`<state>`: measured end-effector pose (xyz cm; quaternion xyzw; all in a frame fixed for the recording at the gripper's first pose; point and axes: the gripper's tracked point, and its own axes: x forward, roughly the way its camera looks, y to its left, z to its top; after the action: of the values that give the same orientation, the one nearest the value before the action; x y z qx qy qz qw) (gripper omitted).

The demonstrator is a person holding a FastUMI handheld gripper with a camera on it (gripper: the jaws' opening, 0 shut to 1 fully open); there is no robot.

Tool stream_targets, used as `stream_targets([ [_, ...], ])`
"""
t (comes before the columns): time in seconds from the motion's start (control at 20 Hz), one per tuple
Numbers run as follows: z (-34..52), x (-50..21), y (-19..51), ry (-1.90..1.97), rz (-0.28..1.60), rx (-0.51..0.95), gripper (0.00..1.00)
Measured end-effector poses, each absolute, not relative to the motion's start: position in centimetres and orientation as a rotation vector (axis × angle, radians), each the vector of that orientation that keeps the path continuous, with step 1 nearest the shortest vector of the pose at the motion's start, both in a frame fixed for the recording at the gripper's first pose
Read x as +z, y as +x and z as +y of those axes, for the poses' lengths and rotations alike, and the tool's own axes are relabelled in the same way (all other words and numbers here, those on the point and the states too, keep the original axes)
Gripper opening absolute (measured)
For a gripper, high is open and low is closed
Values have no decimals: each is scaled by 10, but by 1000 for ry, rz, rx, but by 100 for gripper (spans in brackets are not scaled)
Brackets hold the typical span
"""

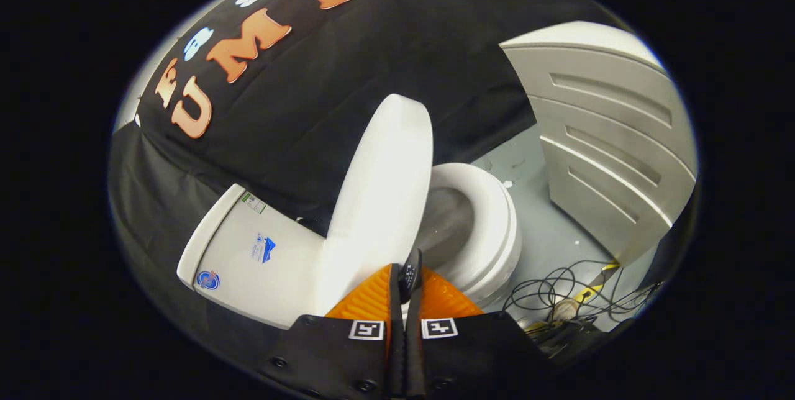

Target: Open the toilet lid.

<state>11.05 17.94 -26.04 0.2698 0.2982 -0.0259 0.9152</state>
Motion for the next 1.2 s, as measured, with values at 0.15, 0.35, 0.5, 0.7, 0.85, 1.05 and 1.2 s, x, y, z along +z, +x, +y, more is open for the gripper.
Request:
stream_targets([
  [0.15, 197, -236, 114, 412, 602, -56, 8],
  [0.35, 218, -210, 114, 268, 578, -67, 8],
  [0.5, 229, -195, 116, 194, 556, -75, 8],
  [0.7, 258, -173, 118, 75, 516, -61, 8],
  [0.85, 284, -158, 121, -3, 477, -49, 8],
  [1.05, 311, -142, 122, -81, 442, -19, 8],
  [1.2, 334, -134, 124, -123, 411, -7, 8],
])
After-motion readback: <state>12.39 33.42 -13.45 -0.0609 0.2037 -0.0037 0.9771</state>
